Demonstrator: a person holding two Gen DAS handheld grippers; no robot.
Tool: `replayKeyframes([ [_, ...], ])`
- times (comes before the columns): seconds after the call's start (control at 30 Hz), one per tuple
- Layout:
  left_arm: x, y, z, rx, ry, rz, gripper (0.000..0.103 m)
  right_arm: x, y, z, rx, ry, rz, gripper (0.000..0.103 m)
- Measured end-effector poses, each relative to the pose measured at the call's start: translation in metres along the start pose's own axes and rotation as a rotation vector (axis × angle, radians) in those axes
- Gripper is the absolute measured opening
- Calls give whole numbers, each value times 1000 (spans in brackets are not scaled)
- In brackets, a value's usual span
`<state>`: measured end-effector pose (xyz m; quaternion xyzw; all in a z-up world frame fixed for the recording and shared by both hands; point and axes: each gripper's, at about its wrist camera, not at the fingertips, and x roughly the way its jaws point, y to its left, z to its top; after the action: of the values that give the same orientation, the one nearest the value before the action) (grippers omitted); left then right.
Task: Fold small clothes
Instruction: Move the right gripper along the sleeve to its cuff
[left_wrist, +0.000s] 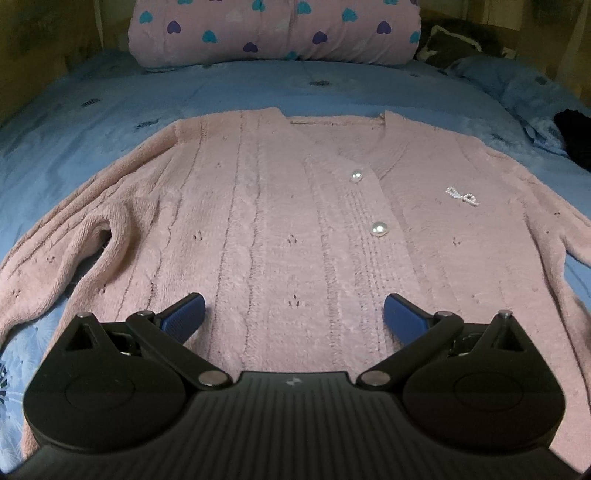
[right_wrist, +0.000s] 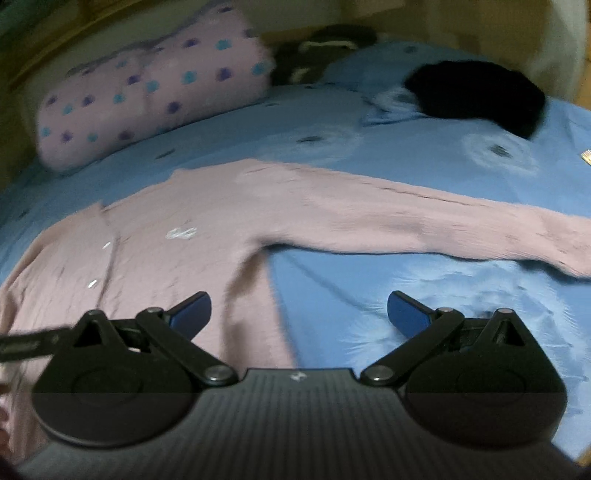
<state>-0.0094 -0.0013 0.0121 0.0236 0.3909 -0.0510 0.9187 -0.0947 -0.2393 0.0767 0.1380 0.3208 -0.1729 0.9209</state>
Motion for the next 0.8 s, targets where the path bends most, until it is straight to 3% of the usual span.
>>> replayKeyframes([
  [0.37,-2,2,3,-5,7,-20,103,23,-52,11,239,-29,-142,103],
  [0.63,3,0,0,-6,22,-3,103,41,-62,12,346,-62,-154,103],
  [0.8,4,1,-2,-8,31,-8,103,46,-74,14,470,-121,-109,103],
])
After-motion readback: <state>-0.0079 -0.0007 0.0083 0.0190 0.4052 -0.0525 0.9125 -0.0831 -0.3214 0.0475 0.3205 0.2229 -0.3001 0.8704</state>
